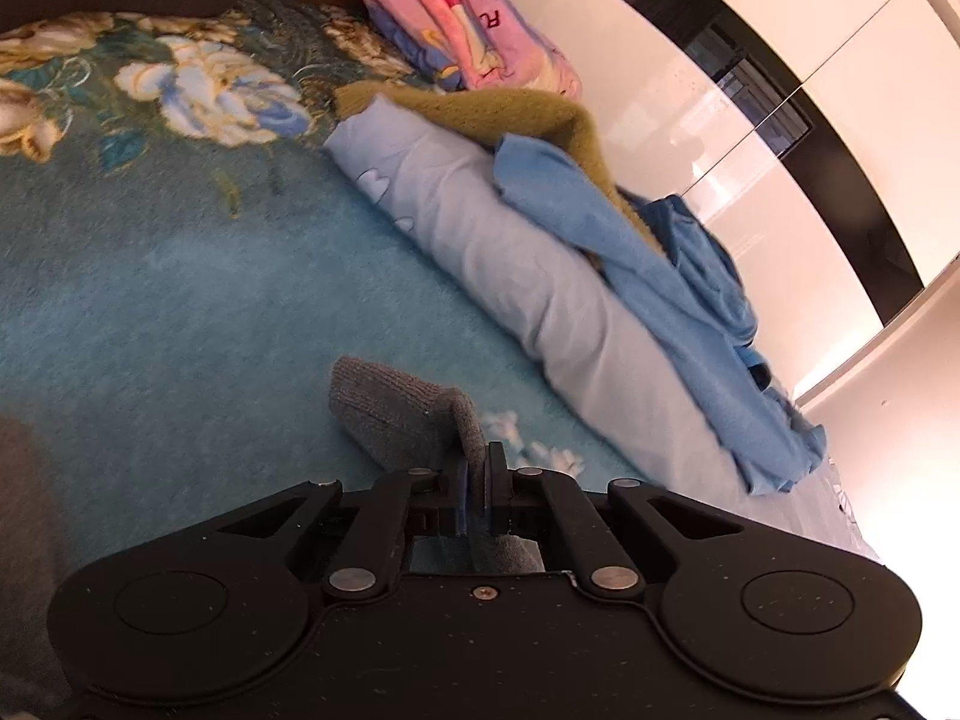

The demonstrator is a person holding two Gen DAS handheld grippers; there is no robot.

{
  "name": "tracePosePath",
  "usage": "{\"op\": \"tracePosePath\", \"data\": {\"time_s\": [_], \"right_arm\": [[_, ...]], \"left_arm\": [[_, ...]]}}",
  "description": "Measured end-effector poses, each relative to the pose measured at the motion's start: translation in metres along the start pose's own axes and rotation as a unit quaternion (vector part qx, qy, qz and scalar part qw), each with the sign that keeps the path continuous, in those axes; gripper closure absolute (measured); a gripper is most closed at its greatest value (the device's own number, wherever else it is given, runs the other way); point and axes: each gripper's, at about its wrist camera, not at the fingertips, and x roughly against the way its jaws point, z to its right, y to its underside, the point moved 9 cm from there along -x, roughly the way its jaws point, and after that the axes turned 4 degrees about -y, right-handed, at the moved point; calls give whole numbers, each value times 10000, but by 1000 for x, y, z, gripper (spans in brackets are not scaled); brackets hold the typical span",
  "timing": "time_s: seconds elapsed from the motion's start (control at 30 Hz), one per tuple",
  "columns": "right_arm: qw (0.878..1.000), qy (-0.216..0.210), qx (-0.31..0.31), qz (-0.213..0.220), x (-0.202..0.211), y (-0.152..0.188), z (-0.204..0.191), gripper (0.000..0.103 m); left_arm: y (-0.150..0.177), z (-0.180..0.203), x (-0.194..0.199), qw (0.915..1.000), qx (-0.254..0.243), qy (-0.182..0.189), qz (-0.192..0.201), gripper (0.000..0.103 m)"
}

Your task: Fold clothes

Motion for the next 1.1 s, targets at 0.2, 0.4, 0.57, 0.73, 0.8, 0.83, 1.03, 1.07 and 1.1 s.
{"op": "tracePosePath", "data": {"time_s": [0.2, 0.4, 0.57, 0.73, 0.8, 0.83, 1.03, 1.07, 1.1], "right_arm": [[9908, -278, 899, 978, 8, -106, -70, 98], [9800, -295, 1126, 1611, 14, -138, -83, 98], [9935, 205, 512, 993, -23, -95, -15, 98], [9958, 385, 173, 818, -12, -61, 22, 98], [9961, 384, 39, 796, -11, -59, 32, 97], [9963, 326, -41, 794, -12, -59, 34, 97], [9944, 57, -205, 1031, -12, -66, 25, 85], [9940, 13, -248, 1068, -9, -64, 25, 78], [9934, -31, -291, 1105, -6, -61, 25, 75]], "left_arm": [[-64, 71, 32, 9891, -312, 986, 1048, 103], [-88, 76, 51, 9796, -656, 1077, 1563, 103], [-50, 9, 5, 9970, -346, 165, 670, 103], [-24, -25, 15, 9991, -385, -7, 154, 99], [-18, -29, 29, 9989, -461, -19, 49, 93], [-14, -30, 38, 9989, -462, -23, 18, 88], [12, -35, 94, 9993, -327, 42, -157, 73], [17, -36, 101, 9992, -348, 13, -206, 72], [21, -38, 108, 9992, -347, -17, -215, 70]]}}
